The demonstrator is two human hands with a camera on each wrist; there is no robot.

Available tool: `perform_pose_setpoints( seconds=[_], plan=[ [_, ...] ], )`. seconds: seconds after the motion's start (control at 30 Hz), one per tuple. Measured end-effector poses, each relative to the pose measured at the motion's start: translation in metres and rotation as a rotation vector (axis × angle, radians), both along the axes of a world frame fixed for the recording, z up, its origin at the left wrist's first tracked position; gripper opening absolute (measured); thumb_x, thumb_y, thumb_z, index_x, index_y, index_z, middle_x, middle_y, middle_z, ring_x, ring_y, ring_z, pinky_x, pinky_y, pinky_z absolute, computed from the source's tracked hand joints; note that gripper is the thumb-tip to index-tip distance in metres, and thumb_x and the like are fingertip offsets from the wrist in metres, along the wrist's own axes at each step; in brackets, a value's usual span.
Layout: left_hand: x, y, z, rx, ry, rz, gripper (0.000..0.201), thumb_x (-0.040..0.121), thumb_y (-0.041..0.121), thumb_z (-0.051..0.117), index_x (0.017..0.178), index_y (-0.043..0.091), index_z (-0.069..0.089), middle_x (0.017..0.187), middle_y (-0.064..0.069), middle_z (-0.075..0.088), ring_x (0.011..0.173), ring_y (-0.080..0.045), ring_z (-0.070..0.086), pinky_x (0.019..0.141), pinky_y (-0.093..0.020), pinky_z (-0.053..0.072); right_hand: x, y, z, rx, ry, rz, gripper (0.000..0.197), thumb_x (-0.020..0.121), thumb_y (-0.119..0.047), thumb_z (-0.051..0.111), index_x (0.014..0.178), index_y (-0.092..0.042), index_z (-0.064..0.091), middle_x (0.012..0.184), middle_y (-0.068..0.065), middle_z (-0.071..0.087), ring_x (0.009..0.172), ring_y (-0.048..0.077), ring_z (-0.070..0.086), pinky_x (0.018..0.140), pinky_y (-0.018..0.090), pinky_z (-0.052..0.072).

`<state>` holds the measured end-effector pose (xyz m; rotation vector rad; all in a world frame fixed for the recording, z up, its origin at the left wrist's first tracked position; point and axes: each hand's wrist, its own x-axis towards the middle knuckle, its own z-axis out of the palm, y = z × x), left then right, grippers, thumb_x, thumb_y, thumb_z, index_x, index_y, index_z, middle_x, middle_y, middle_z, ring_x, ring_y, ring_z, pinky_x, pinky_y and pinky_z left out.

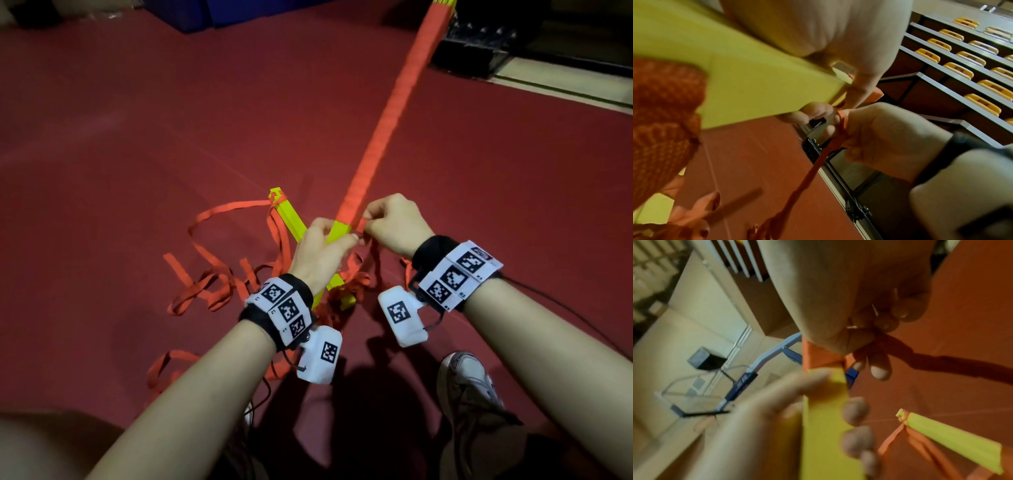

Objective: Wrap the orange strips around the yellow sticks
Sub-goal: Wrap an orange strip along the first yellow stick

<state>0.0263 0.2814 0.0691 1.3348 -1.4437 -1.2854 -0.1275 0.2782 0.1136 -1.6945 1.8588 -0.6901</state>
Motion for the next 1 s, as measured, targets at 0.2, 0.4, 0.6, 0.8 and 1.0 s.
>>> perform_pose_setpoints(
  seconds=[0.2, 0.4, 0.6, 0.8, 1.0],
  plan=[
    [-0.003, 0.003, 0.006, 0.007, 0.104, -0.002, 0.011, 0.098, 0.048, 0.06, 0.103, 0.038, 0.062, 0.063, 0.005, 0.051, 0.064, -0.017, 0.049, 0.053, -0.028, 0.04, -0.01, 0.0, -0.01, 0.057, 0.109, -0.055, 0.016, 0.066, -0.008, 0.054, 0.065, -0.013, 0.069, 0.064, 0.005, 0.071, 0.072, 0.03, 0.068, 0.07, 0.04, 0.057],
    [-0.007, 0.0, -0.003, -0.117, 0.099, 0.018, 0.007, 0.092, 0.054, 0.065, 0.096, 0.049, 0.067, 0.066, 0.015, 0.058, 0.067, -0.014, 0.052, 0.067, -0.035, 0.041, -0.022, -0.006, -0.002, 0.047, 0.13, -0.17, 0.021, 0.07, -0.007, 0.049, 0.067, -0.015, 0.068, 0.067, 0.002, 0.067, 0.072, 0.027, 0.064, 0.072, 0.031, 0.052],
    [0.008, -0.022, -0.011, -0.253, 0.0, 0.065, 0.062, 0.08, 0.074, 0.063, 0.124, 0.03, 0.064, 0.106, 0.01, 0.072, 0.104, -0.017, 0.067, 0.099, -0.047, 0.051, -0.043, -0.011, 0.023, 0.182, -0.408, -0.051, 0.022, 0.082, 0.002, 0.042, 0.068, 0.001, 0.059, 0.038, 0.0, 0.042, 0.034, 0.014, 0.031, 0.039, 0.014, 0.023],
    [0.022, -0.025, -0.014, -0.242, -0.042, 0.172, 0.047, 0.08, 0.076, 0.059, 0.113, 0.043, 0.063, 0.093, 0.023, 0.066, 0.102, -0.016, 0.064, 0.102, -0.046, 0.048, -0.078, -0.02, 0.03, -0.002, 0.36, -0.191, 0.014, 0.079, -0.031, 0.068, 0.079, -0.017, 0.068, 0.083, 0.01, 0.07, 0.087, 0.032, 0.066, 0.077, 0.032, 0.051],
    [0.024, -0.02, -0.02, -0.21, -0.036, 0.173, 0.048, 0.079, 0.076, 0.058, 0.113, 0.044, 0.066, 0.094, 0.022, 0.07, 0.103, -0.014, 0.066, 0.101, -0.046, 0.049, -0.08, -0.022, 0.055, -0.675, -0.148, -0.425, 0.021, 0.075, -0.019, 0.076, 0.093, -0.028, 0.068, 0.077, -0.02, 0.06, 0.065, -0.005, 0.054, 0.074, 0.017, 0.046]
  ],
)
